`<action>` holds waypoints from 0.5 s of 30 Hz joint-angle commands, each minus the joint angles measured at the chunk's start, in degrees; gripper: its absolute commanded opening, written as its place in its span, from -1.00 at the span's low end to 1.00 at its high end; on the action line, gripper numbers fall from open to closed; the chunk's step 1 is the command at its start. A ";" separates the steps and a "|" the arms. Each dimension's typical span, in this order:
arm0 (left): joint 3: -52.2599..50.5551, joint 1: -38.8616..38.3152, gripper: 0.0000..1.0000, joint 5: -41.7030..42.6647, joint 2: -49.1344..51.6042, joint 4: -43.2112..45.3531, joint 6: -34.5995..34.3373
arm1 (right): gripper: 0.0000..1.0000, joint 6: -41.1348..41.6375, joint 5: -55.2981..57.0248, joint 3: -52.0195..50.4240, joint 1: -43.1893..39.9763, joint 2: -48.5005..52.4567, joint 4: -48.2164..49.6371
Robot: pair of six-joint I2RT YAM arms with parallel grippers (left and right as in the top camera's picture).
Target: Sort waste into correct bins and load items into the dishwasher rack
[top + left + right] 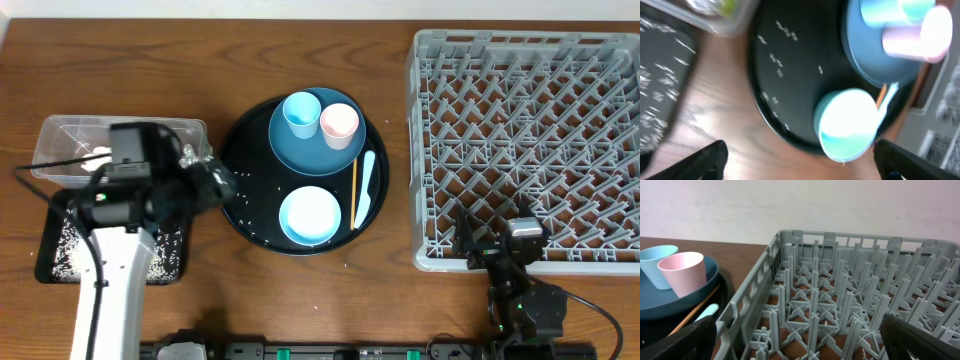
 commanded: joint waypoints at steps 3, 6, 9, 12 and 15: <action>-1.95 -7.58 0.59 3.69 0.33 -2.19 -0.35 | 0.98 -0.48 0.17 -0.07 0.26 -0.02 -0.24; -3.85 -11.26 0.59 3.48 0.50 -2.01 -0.35 | 0.99 -0.48 0.17 -0.07 0.28 -0.02 -0.24; -5.70 -14.03 0.59 3.50 0.79 -0.63 -0.39 | 0.99 -0.48 0.15 -0.07 0.28 -0.02 -0.24; -7.63 -16.41 0.47 3.50 1.01 1.79 -0.46 | 0.98 -0.48 0.17 -0.07 0.26 -0.02 -0.24; -9.97 -18.58 0.45 3.48 1.18 5.25 -2.16 | 0.98 -0.48 0.17 -0.07 0.28 -0.02 -0.24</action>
